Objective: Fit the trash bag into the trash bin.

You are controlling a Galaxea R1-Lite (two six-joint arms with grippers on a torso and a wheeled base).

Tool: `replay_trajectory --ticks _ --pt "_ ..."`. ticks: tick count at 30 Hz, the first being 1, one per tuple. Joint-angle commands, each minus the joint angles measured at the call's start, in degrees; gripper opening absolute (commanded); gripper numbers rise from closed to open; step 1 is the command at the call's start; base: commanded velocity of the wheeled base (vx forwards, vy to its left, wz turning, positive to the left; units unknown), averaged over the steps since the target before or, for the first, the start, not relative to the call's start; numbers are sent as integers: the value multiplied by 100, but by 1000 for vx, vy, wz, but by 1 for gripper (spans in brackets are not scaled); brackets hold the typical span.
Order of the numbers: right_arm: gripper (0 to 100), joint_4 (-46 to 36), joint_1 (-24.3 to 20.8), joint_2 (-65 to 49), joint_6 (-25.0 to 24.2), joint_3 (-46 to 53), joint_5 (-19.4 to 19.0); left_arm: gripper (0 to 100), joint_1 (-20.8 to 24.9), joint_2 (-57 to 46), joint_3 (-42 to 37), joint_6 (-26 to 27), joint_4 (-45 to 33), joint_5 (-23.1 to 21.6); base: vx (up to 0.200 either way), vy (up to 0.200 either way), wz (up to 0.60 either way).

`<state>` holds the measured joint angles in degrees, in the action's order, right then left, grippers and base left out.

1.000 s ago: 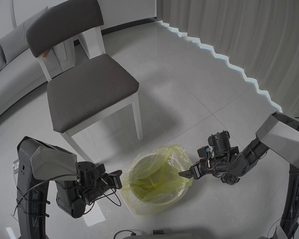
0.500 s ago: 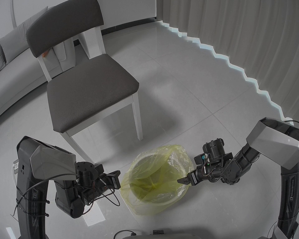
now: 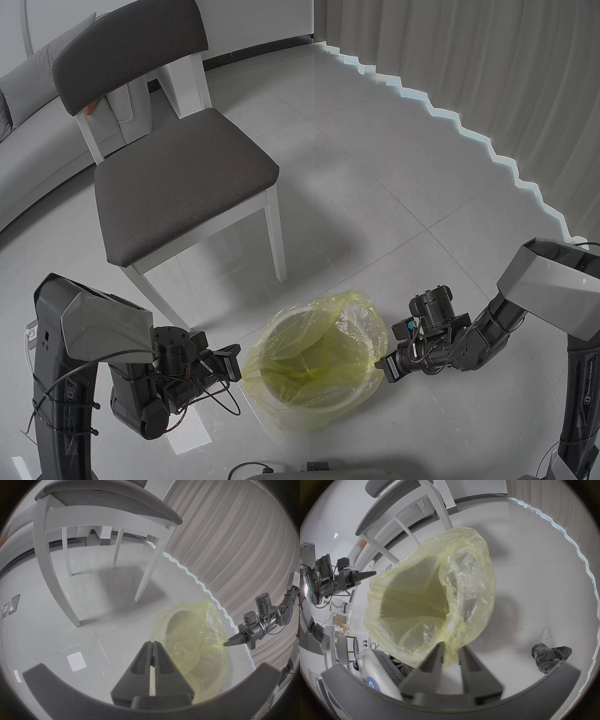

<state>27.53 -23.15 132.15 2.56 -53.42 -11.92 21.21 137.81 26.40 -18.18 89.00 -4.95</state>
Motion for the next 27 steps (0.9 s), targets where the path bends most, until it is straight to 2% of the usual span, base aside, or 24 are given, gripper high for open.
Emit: replay_trajectory --ticks 1,10,18,27 --pt "0 7 -5 -128 8 156 -3 0 6 35 31 -2 100 3 0 0 0" --pt "0 60 -146 -84 16 561 6 0 102 184 -13 42 100 99 0 0 0" --pt "0 429 -234 575 43 271 102 0 190 272 -56 42 100 161 0 0 0" --pt "0 271 -40 883 157 -186 102 0 199 290 -4 42 100 161 0 0 0"
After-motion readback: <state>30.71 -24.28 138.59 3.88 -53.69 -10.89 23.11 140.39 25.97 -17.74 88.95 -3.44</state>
